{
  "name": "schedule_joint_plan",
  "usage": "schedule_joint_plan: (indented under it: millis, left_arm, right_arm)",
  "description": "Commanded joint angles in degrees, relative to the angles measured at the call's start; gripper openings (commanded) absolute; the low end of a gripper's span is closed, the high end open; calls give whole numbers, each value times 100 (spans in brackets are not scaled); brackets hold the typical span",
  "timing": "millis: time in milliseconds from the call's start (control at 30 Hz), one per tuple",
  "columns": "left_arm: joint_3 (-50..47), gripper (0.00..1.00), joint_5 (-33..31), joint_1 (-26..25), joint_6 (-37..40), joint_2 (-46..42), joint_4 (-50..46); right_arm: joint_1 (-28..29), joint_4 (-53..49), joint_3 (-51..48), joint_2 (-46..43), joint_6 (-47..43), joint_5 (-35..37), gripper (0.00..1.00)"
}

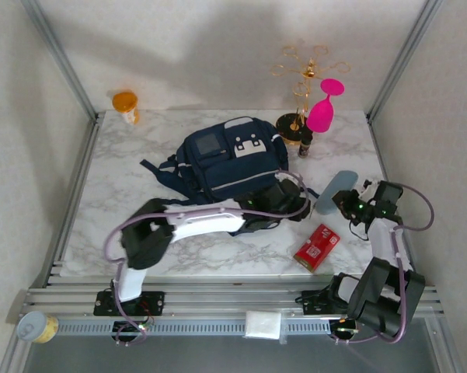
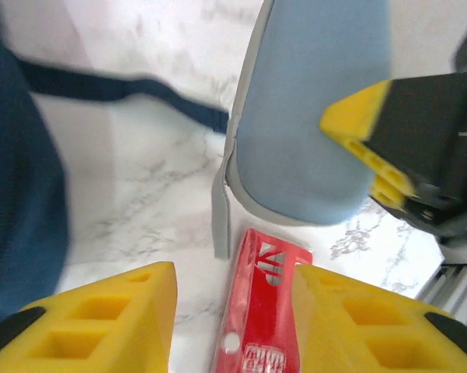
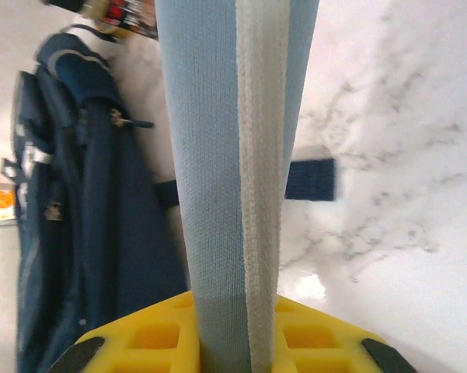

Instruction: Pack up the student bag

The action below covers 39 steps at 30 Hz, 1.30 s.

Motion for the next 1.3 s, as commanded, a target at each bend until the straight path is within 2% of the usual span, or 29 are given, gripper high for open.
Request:
schedule_joint_plan:
  millis: [0,67,133,233,500,567,700,867,1000,1133,1267]
  left_arm:
    - [-508,49,-1080,17,1306,-947,-732]
    - [-805,52,-1251,81,2042,-1289,-1128]
    - [-1003,54,-1496,104,2445,-1452,-1496]
    - [-1342,59,-1530,97,2800,-1584,-1651]
    - [-1606,73,-2286,133,3302,-1208,-1333]
    - [-1523,74,-2621,204,3279,-1003,-1232]
    - [-1325,73,-2787,504,3201,-666,-1131]
    - [-1260,63,-2986,783,3298,-477,-897]
    - [-1223,54,-2489,1084,3345,-594,-793]
    - [-1178,34,-2147,1276,3368,-690,-605]
    - [-878,4,-2136,1299,3358,-719,-828]
  right_arm:
    - [64,-297,339,-374,124,-352,8]
    - [163,-359,391,-571,221,-427,8]
    - [319,-405,422,-668,290,-469,8]
    - [554,-471,481,-673,410,-588,8]
    - [827,-595,595,-674,449,-597,8]
    - [842,-581,591,-687,449,-630,8]
    - [855,-594,571,-686,415,-670,7]
    - [877,-650,595,-657,344,-721,6]
    - [940,-729,660,-625,326,-778,6]
    - [1206,-748,666,-625,419,-801,5]
    - [1691,-541,530,-670,774,-809,5]
